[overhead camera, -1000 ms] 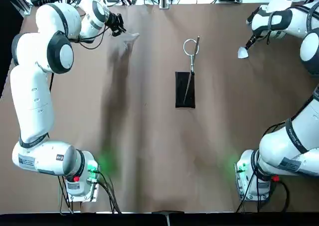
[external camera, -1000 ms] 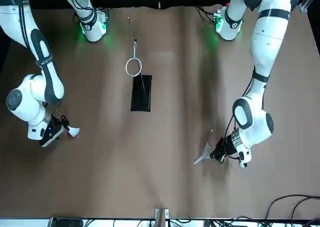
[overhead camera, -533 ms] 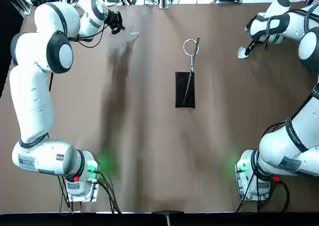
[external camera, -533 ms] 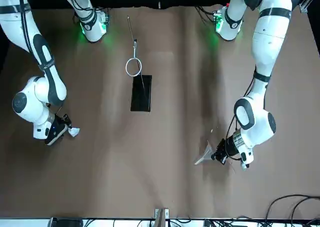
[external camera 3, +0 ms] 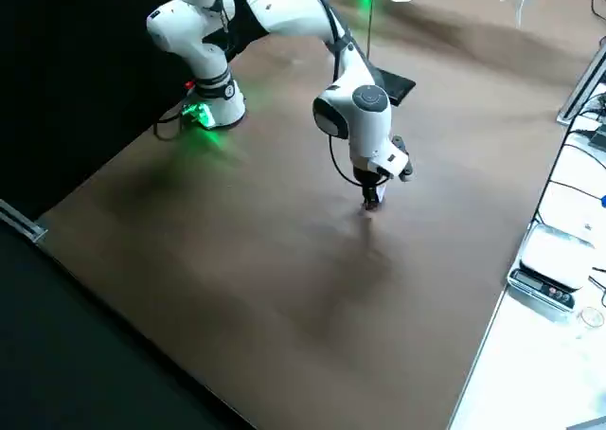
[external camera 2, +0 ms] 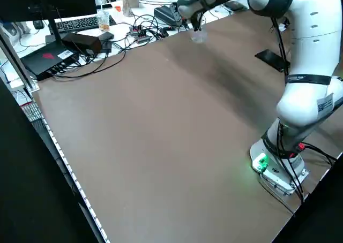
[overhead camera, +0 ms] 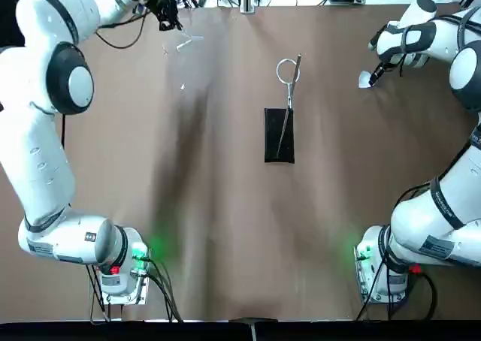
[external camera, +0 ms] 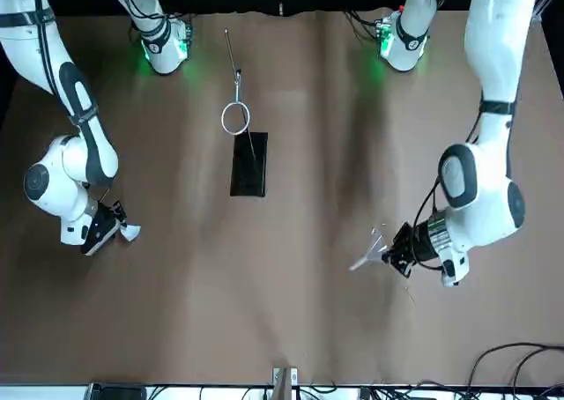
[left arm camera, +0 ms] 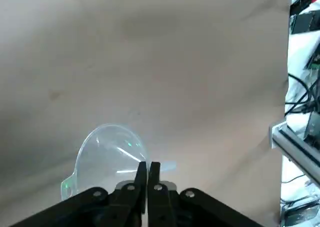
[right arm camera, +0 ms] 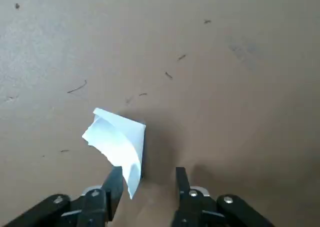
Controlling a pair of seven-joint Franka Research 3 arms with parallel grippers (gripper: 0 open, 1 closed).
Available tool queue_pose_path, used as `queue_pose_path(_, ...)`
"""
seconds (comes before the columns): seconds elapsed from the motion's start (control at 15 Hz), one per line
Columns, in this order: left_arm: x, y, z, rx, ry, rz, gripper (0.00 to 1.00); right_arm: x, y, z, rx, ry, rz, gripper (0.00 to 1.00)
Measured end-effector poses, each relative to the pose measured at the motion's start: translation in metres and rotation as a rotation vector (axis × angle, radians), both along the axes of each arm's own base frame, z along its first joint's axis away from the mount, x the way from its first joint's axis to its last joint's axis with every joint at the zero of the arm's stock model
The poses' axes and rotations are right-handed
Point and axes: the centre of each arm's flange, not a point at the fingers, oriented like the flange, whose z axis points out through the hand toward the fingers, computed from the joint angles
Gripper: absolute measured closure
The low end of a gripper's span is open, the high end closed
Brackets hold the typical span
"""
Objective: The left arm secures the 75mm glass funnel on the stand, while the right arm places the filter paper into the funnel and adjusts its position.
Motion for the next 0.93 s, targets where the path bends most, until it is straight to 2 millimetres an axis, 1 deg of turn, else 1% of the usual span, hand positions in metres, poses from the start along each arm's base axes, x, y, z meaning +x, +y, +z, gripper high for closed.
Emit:
queue_pose_path(0.2,-0.014,-0.005,0.044,-0.008,0.040,-0.025,0.97,0.000,0.001,-0.001,0.001,0.004,0.002,0.50)
queue_pose_path(0.33,-0.024,-0.007,0.073,-0.006,0.035,-0.055,0.97,-0.002,0.003,-0.002,0.005,0.019,0.004,0.52)
queue_pose_path(0.4,-0.028,-0.009,0.086,0.005,0.022,-0.079,0.97,-0.002,0.004,-0.003,0.006,0.024,0.006,0.58)
queue_pose_path(0.53,-0.036,-0.019,0.107,0.021,-0.033,-0.173,0.97,-0.002,0.005,-0.003,0.007,0.028,0.007,0.59)
queue_pose_path(0.6,-0.040,-0.028,0.114,0.020,-0.067,-0.233,0.97,-0.002,0.005,-0.003,0.007,0.028,0.008,0.59)
queue_pose_path(0.67,-0.043,-0.036,0.119,0.019,-0.098,-0.291,0.97,-0.002,0.006,-0.003,0.008,0.029,0.009,0.63)
queue_pose_path(0.73,-0.045,-0.042,0.122,0.018,-0.129,-0.350,0.97,-0.003,0.007,-0.003,0.009,0.033,0.010,0.64)
queue_pose_path(0.8,-0.047,-0.048,0.123,0.017,-0.158,-0.411,0.97,-0.003,0.007,-0.004,0.010,0.038,0.011,0.67)
queue_pose_path(0.87,-0.050,-0.055,0.123,0.014,-0.184,-0.468,0.97,-0.003,0.007,-0.004,0.010,0.041,0.011,0.74)
queue_pose_path(0.93,-0.055,-0.070,0.123,0.006,-0.232,-0.582,0.97,-0.004,0.008,-0.004,0.011,0.044,0.011,0.79)
